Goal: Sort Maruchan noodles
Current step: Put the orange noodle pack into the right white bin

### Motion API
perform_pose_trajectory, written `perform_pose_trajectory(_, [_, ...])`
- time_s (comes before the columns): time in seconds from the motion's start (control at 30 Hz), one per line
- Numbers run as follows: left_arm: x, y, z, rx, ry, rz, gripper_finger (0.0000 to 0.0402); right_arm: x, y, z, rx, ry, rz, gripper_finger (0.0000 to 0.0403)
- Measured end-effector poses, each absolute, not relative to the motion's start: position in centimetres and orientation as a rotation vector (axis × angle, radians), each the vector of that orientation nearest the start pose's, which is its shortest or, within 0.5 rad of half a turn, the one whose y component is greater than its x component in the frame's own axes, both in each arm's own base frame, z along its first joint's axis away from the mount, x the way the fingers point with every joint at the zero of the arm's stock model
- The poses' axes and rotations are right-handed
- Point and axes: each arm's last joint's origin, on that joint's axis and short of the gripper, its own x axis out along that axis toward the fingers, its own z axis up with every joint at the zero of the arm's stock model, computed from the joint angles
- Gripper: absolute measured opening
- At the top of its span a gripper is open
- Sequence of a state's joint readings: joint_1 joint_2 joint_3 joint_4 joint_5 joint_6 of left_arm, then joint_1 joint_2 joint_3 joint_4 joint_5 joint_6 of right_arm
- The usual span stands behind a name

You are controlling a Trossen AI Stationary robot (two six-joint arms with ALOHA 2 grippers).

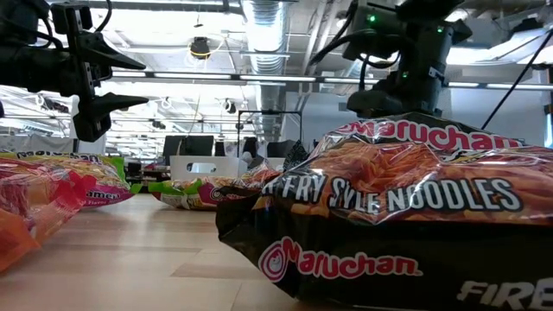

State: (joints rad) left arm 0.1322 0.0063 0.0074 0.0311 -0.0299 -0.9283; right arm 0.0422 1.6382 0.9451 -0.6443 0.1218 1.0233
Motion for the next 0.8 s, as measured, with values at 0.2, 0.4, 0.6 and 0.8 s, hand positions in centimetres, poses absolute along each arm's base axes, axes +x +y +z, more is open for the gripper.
perform_pose_trajectory(0.2, [9.7,1.4,16.9,-0.924,-0.105,0.135,0.0217,28.6,0.3,16.2,0.785,1.157,-0.769,0.023])
perform_pose_trajectory(0.4, [9.7,1.4,16.8,-0.924,-0.105,0.135,0.0217,28.6,-0.3,16.1,0.815,1.164,-0.771,0.0117])
perform_pose_trajectory(0.6, [9.7,1.4,16.8,-0.882,-0.102,0.138,0.0217,28.6,-0.5,16.2,0.804,1.178,-0.745,0.0012])
perform_pose_trajectory(0.8, [9.7,1.4,16.9,-0.88,-0.102,0.138,0.0217,28.2,-0.1,17.4,0.813,1.151,-0.719,0.0005])
